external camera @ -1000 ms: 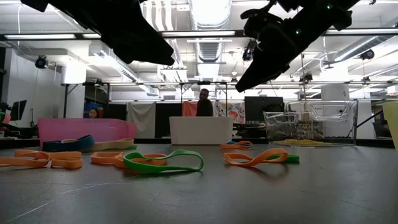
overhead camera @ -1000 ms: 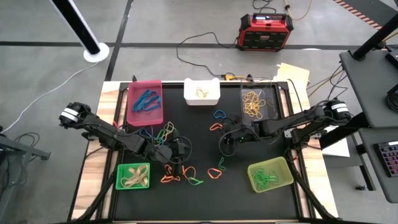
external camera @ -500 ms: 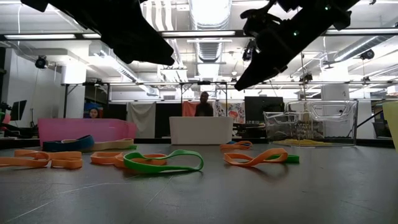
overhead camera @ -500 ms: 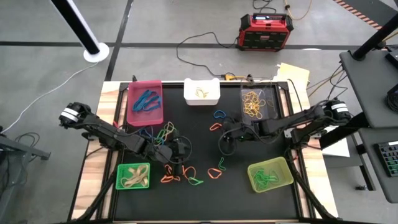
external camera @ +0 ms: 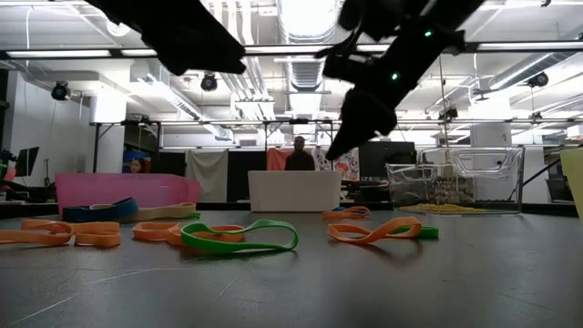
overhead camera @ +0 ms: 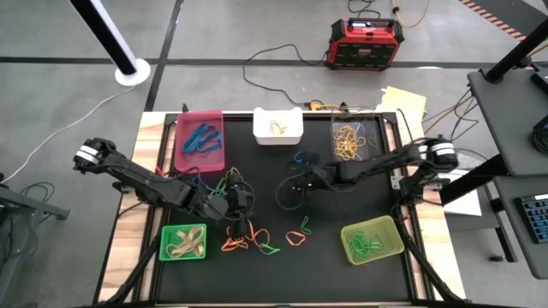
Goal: Sort rubber bands into baskets
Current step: Put the orange rubber band into the white bin
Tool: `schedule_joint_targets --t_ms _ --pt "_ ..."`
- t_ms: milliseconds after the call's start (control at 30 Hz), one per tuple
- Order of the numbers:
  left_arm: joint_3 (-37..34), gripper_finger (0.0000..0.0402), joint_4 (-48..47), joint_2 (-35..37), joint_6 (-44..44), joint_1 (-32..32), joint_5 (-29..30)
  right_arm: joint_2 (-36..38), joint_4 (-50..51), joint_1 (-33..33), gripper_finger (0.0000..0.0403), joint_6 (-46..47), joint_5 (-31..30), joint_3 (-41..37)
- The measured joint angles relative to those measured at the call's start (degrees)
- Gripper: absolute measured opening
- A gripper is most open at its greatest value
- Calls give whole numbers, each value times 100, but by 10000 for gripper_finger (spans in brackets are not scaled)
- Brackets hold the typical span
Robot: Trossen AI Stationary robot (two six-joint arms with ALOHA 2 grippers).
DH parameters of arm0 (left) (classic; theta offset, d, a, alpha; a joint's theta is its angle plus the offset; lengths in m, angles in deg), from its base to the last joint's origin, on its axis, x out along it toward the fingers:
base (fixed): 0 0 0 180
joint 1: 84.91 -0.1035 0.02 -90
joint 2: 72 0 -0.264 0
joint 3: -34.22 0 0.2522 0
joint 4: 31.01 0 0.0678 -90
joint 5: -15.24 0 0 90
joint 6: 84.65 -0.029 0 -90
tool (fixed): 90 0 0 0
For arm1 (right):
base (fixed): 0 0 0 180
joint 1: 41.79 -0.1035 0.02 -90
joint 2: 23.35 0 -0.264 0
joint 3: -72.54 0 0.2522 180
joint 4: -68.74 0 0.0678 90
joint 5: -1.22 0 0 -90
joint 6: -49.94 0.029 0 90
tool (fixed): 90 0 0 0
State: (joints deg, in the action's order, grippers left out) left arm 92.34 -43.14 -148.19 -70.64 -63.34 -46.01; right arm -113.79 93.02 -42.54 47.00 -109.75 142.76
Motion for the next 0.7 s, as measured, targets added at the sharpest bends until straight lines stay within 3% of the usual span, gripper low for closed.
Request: schedule_joint_targets --t_ms 367,500,700 --pt "0 176 -624 319 55 18 140 -1275 1470 269 199 38 156 1260" --pt "0 176 -771 313 133 25 185 -1390 1574 403 205 94 493 1263" --pt "0 176 -865 313 152 25 229 -1436 1417 575 186 232 498 1048"
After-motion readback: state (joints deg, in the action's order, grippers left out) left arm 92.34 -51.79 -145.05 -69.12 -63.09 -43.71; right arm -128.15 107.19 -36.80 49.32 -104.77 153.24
